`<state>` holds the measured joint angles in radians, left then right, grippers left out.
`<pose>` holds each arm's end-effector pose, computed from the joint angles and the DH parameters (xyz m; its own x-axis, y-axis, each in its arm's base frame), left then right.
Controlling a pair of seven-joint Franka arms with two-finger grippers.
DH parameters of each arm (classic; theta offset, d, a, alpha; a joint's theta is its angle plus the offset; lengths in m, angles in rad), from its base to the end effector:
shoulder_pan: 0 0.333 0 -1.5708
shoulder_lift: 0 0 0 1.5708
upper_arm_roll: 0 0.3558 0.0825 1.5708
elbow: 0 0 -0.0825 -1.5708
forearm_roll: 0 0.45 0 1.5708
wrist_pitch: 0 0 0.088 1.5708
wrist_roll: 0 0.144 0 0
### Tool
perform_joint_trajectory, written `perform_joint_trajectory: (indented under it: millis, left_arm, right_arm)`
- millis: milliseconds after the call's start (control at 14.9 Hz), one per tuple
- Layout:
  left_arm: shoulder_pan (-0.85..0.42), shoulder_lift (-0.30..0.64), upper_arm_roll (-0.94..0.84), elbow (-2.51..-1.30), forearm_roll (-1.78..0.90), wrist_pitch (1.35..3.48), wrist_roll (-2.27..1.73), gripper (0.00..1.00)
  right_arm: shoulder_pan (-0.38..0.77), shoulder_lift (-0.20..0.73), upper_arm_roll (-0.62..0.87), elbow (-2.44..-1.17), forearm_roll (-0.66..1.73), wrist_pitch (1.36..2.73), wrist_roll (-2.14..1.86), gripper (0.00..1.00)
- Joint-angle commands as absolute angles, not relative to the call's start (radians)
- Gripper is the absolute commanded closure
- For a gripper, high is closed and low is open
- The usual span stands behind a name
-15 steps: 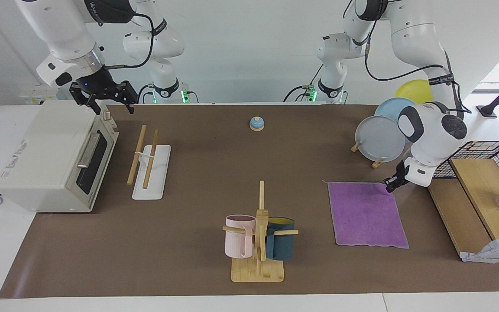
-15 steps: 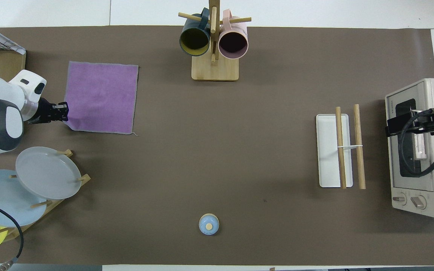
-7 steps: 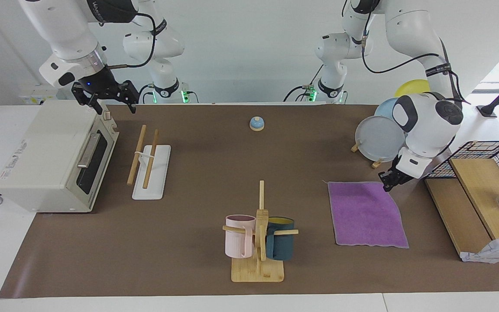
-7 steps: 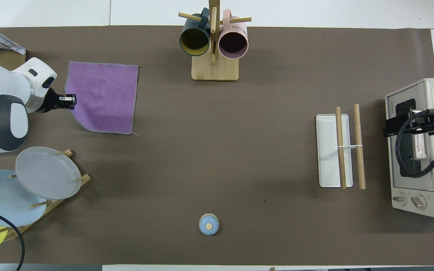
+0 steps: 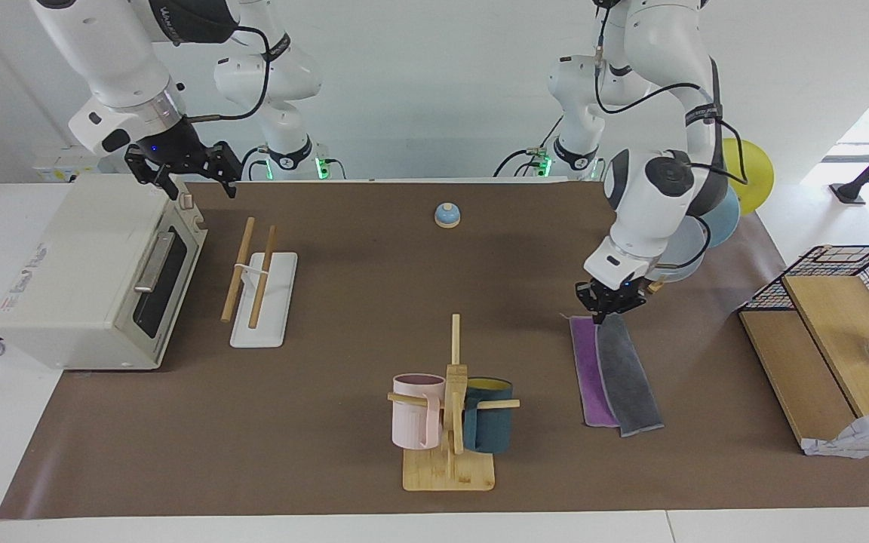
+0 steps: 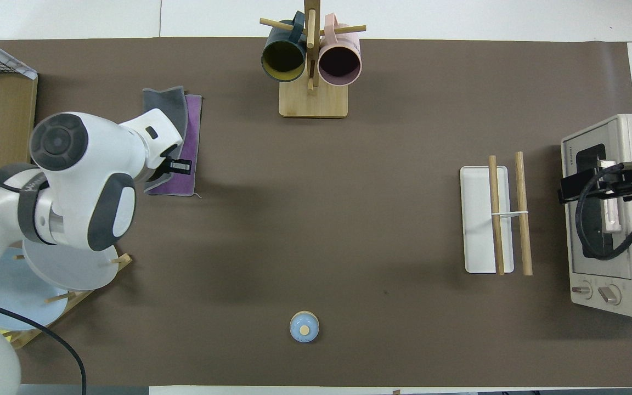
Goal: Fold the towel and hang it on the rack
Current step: 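Fold the towel over itself with the left gripper, away from the robot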
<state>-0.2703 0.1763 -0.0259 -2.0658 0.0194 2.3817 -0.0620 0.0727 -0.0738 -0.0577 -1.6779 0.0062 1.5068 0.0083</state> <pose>0.6262 -0.1902 0.3232 0.9602 -0.2419 0.1396 -0.2440 -0.9698 -0.0020 0.5821 0.0086 0.6095 0.9952 0.0076 -0.0973 0.0067 -0.9999 -0.0096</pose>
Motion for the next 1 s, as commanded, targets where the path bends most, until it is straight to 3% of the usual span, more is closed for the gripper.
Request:
perform_joint_trajectory:
  millis: [0, 67, 134, 669, 937]
  left_arm:
    - [-0.281, 0.133, -0.009, -2.189, 0.058, 2.480, -0.080, 1.00]
    - [-0.278, 0.133, -0.011, -2.189, 0.058, 2.477, -0.080, 0.08]
    - [-0.275, 0.133, -0.011, -2.184, 0.058, 2.467, -0.080, 0.00]
    - [-0.118, 0.173, -0.018, -2.069, -0.006, 2.404, -0.005, 0.00]
    - [-0.086, 0.286, -0.017, -1.950, -0.193, 2.402, 0.123, 0.00]
  right_arm:
    - [0.069, -0.103, -0.054, -1.706, 0.003, 1.503, -0.015, 0.00]
    - [0.071, -0.103, -0.054, -1.706, 0.003, 1.499, -0.015, 0.00]
    - [0.071, -0.103, -0.054, -1.707, 0.003, 1.496, -0.017, 0.00]
    - [0.049, -0.127, -0.061, -1.761, 0.009, 1.529, -0.015, 0.00]
    - [0.057, -0.126, -0.061, -1.761, 0.066, 1.569, -0.015, 0.00]
